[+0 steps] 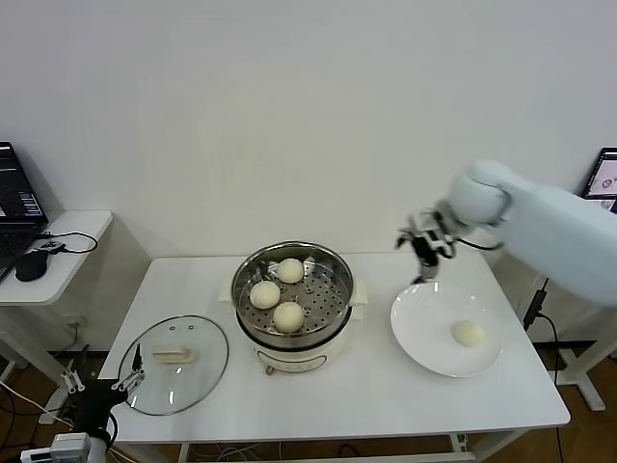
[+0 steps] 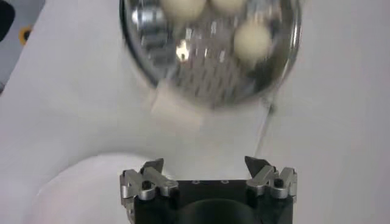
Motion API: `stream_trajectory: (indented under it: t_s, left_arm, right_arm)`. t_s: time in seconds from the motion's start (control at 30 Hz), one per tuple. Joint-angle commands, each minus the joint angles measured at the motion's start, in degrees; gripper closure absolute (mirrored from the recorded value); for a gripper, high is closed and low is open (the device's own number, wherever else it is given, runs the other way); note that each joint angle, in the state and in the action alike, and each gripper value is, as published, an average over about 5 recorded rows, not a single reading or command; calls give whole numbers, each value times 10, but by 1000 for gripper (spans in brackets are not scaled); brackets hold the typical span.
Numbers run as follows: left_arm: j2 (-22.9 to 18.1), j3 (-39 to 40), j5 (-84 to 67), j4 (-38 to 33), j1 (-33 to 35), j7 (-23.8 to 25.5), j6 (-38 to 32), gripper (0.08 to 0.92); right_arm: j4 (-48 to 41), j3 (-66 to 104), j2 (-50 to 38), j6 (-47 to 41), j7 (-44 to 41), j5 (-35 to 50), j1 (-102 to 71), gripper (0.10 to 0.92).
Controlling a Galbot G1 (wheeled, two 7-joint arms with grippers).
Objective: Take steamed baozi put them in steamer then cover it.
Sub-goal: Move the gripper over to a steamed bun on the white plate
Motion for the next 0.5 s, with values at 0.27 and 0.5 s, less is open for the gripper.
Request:
stream_trajectory:
  t_s: [0.27,0.5]
  left_arm:
    - [2,16,10,9,-1,0,1,177]
    - [1,13,11,9,4,0,1,177]
  right_arm:
    - [-79,190,-78,46,7,-133,-254,202]
    - [-130,218,-30,51,16,-164,-290,203]
